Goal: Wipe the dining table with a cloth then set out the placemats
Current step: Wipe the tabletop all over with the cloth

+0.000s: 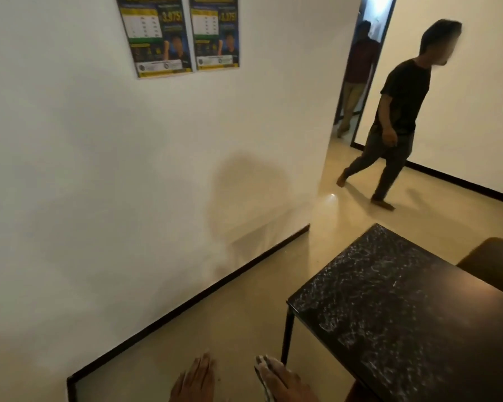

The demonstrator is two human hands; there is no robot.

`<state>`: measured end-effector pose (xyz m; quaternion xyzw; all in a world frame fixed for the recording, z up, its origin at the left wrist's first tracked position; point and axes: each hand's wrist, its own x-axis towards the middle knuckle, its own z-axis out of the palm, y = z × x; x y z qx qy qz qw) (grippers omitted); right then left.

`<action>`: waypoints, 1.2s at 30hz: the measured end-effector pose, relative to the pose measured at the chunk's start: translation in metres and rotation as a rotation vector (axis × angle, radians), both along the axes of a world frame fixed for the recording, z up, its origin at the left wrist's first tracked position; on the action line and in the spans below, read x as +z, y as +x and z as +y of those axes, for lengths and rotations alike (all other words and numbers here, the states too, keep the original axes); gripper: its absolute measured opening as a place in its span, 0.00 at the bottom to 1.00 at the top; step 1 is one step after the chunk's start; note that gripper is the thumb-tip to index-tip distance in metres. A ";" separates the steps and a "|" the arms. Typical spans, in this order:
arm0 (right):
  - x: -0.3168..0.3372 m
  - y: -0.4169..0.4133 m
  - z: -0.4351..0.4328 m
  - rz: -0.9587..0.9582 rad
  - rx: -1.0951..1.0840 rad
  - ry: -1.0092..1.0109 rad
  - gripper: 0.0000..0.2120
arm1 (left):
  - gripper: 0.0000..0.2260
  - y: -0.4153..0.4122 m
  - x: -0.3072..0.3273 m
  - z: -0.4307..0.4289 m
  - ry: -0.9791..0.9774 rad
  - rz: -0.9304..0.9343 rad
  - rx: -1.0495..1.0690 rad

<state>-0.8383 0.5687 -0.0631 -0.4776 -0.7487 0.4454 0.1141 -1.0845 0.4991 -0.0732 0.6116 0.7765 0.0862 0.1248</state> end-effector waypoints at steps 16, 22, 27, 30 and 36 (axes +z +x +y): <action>0.032 0.068 0.107 0.234 -0.581 -0.133 0.29 | 0.45 0.040 0.025 0.213 -0.284 0.068 -0.772; 0.016 0.063 0.094 -0.242 -0.783 0.164 0.36 | 0.42 0.044 0.031 0.285 -0.372 0.019 -1.005; 0.023 0.019 0.062 -0.428 -1.052 0.248 0.40 | 0.41 0.069 0.026 0.323 -0.398 0.079 -1.169; 0.026 0.009 0.047 -0.515 -1.170 0.185 0.38 | 0.40 0.086 0.011 0.333 -0.354 0.084 -1.295; 0.027 0.007 0.025 -0.536 -1.285 0.072 0.36 | 0.39 0.127 0.000 0.321 -0.399 0.124 -1.441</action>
